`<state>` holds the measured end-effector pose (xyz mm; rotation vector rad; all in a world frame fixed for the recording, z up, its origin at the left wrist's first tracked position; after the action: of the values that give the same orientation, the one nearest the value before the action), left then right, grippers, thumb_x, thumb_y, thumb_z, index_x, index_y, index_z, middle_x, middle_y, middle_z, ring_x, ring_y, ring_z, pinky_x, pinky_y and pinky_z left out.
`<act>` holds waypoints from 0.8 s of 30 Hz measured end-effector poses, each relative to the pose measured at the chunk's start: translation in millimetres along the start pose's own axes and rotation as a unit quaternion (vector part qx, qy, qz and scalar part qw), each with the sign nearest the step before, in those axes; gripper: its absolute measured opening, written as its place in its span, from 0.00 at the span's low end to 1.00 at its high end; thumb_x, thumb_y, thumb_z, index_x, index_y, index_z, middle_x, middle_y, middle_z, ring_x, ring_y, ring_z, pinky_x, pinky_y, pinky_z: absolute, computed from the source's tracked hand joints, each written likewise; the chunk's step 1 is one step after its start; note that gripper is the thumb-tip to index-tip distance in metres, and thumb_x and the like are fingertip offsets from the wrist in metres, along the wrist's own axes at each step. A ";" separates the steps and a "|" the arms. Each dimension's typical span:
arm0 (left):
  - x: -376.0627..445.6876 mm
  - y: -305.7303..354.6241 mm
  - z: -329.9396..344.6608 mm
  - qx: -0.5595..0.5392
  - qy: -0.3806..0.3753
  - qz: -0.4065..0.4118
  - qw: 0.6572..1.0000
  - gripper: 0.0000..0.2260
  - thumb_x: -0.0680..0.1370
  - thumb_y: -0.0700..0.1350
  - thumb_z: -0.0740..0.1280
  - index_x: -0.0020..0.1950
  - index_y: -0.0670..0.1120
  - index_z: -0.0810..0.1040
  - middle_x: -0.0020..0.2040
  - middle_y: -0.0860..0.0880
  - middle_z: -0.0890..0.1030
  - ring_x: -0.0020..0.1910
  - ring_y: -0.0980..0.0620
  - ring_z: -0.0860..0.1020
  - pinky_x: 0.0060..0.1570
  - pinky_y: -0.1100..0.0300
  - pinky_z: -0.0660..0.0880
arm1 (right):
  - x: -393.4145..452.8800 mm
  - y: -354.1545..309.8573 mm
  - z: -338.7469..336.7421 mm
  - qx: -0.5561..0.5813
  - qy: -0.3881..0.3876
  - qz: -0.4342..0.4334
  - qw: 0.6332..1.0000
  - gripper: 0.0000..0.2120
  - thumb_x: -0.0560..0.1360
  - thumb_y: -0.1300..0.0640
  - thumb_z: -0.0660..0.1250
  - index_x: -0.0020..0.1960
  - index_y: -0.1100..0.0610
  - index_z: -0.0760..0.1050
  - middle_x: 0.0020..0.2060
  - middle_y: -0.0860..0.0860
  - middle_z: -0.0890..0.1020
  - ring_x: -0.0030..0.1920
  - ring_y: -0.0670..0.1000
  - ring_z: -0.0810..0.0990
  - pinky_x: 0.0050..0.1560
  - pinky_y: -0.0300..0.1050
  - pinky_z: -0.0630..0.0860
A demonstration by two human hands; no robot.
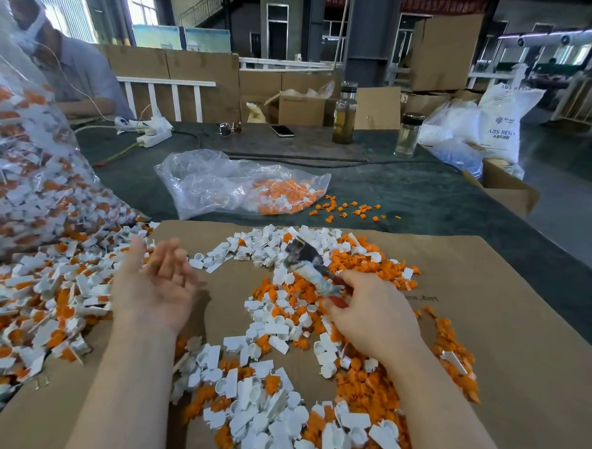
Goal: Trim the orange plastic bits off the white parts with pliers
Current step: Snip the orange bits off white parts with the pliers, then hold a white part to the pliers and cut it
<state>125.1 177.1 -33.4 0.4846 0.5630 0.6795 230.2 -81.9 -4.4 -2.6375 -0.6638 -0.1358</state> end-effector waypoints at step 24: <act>-67.0 -90.6 77.0 0.801 -0.326 0.215 0.453 0.11 0.71 0.63 0.72 0.49 0.60 0.78 0.48 0.58 0.68 0.57 0.55 0.66 0.56 0.53 0.59 | -0.1 32.7 -12.9 0.039 0.053 0.122 0.990 0.09 0.76 0.49 0.64 0.38 0.48 0.71 0.31 0.46 0.78 0.31 0.46 0.76 0.27 0.40 0.69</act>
<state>170.4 51.0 -7.1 2.6732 0.1301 0.1218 245.6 -113.5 -4.8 -2.5905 -0.3007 -0.1719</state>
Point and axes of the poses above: each hand's wrist, its own x-axis towards the middle knuckle, its own z-axis out of the palm, y = z × x, the point moved 8 cm from there along x, towards the middle knuckle
